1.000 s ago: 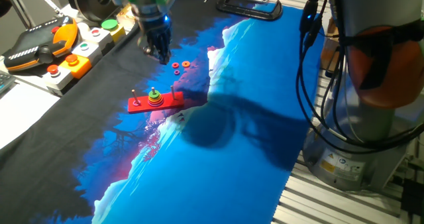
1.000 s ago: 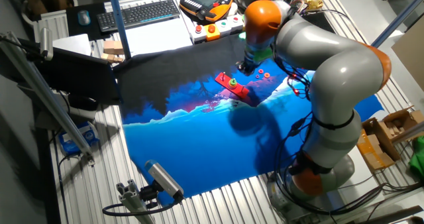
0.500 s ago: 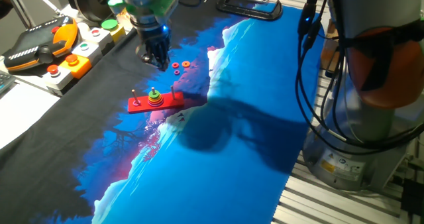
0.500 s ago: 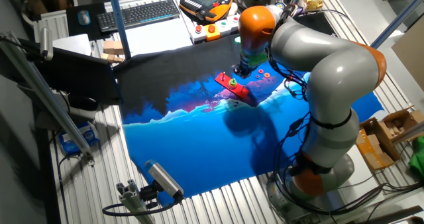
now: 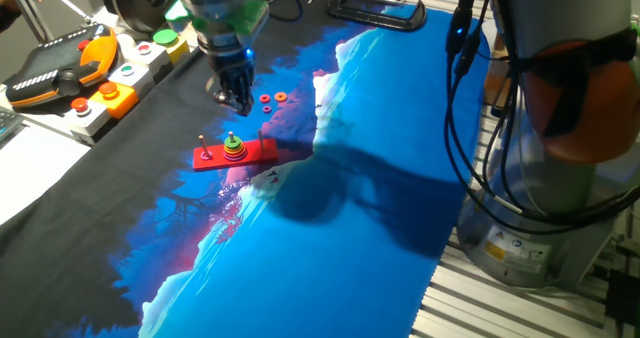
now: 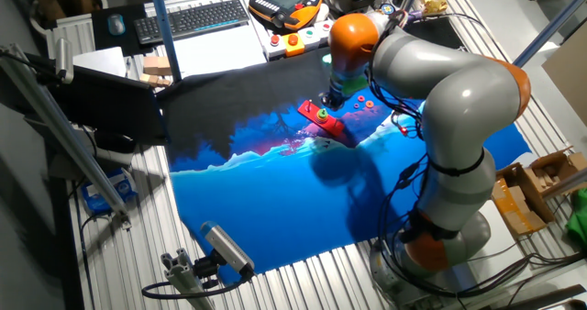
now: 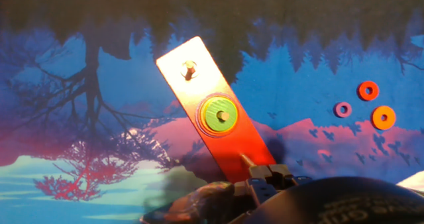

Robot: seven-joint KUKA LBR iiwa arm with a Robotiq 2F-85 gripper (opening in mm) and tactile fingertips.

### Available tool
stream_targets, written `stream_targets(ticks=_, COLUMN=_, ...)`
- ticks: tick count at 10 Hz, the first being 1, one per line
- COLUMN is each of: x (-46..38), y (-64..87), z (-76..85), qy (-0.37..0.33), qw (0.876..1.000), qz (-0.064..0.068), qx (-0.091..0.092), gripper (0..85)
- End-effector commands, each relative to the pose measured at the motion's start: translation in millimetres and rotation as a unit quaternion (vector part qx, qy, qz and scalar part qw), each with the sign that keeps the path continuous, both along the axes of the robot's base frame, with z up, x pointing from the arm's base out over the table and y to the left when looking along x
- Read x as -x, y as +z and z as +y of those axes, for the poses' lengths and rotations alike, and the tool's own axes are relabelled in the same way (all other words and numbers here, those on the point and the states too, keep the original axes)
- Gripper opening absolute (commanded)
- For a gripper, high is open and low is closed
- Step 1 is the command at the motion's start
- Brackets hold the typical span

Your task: Take out one Hanoi block and throw it aside

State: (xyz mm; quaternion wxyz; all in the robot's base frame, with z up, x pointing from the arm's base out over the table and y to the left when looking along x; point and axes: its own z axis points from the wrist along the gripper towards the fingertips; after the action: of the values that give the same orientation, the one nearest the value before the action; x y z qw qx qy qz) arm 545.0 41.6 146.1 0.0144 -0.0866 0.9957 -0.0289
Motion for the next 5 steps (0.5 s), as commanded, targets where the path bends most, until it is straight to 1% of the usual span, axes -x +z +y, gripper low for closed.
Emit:
stream_targets(ticks=1, x=-0.8, y=-2.6, z=0.3, qy=0.003, qw=1.0, qz=0.001, qx=-0.003, gripper=0.7)
stream_targets(ticks=5, x=-2.9, y=-18.6, z=4.0, qy=0.007, qw=1.0, qz=0.0, qx=-0.011, gripper=0.7)
